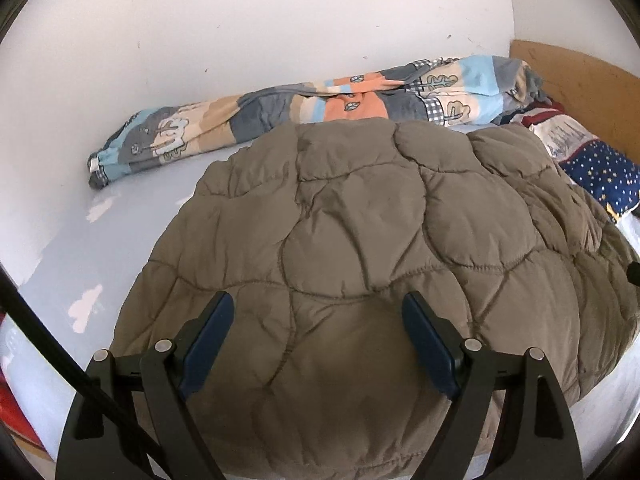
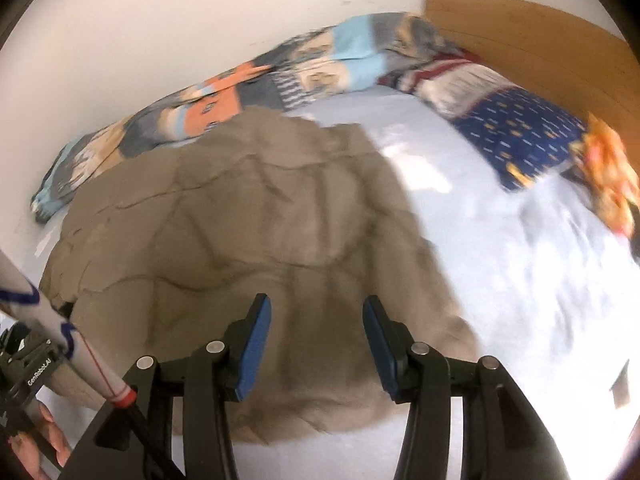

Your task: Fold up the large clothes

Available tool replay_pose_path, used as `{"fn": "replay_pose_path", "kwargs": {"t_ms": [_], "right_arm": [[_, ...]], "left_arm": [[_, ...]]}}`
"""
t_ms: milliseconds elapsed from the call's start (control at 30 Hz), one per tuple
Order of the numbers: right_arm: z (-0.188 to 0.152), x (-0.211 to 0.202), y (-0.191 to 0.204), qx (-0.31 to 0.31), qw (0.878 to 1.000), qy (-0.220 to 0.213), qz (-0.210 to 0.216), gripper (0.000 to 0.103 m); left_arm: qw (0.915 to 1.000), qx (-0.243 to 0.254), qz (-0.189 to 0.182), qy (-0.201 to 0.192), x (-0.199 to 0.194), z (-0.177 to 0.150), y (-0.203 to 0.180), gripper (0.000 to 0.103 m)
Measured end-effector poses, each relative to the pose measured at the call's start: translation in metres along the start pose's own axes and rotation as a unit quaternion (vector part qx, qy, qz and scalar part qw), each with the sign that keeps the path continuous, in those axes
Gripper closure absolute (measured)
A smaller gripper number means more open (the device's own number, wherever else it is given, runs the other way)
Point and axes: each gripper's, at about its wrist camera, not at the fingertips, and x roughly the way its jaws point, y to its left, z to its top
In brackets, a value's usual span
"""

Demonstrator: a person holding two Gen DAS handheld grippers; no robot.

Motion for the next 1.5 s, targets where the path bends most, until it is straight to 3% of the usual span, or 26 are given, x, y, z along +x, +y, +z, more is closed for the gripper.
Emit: {"fn": "replay_pose_path", "kwargs": {"t_ms": [367,467,600,733,933,1067,1200,1367,1500], "right_arm": [[-0.01,0.043,-0.013,0.008,0.997,0.075,-0.012,0.048],[-0.011,0.043,-0.012,0.006,0.997,0.076,-0.017,0.047],[-0.01,0.024,0.004,-0.028,0.998,0.03,-0.04,0.047],[-0.008,0.005,0.034,-0.073,0.997,-0.021,-0.003,0.045],[-0.011,0.019,0.068,-0.097,0.995,0.0,0.037,0.044],[-0.012,0.047,0.075,-0.099,0.994,0.036,0.021,0.035],[-0.011,0.053,0.076,-0.103,0.994,0.037,0.014,0.032],[-0.009,0.03,0.073,-0.092,0.995,0.013,0.024,0.032],[-0.012,-0.006,0.083,-0.11,0.992,-0.047,0.034,0.032]], "left_arm": [[0.9999,0.013,0.007,0.004,0.009,-0.005,-0.002,0.017],[0.9999,0.013,0.008,0.003,0.01,-0.005,-0.001,0.017],[0.9999,0.01,0.008,0.005,0.011,-0.004,-0.001,0.017],[0.9999,0.012,0.009,0.005,0.011,-0.004,-0.001,0.017],[0.9999,0.014,0.007,0.006,0.01,-0.005,-0.001,0.017],[0.9998,0.018,0.006,0.008,0.012,-0.006,-0.001,0.017],[0.9998,0.016,0.006,0.01,0.012,-0.006,-0.001,0.017],[0.9999,-0.002,0.004,0.009,0.002,-0.003,0.002,0.018],[0.9998,-0.006,0.018,-0.002,-0.012,-0.006,0.007,0.018]]}}
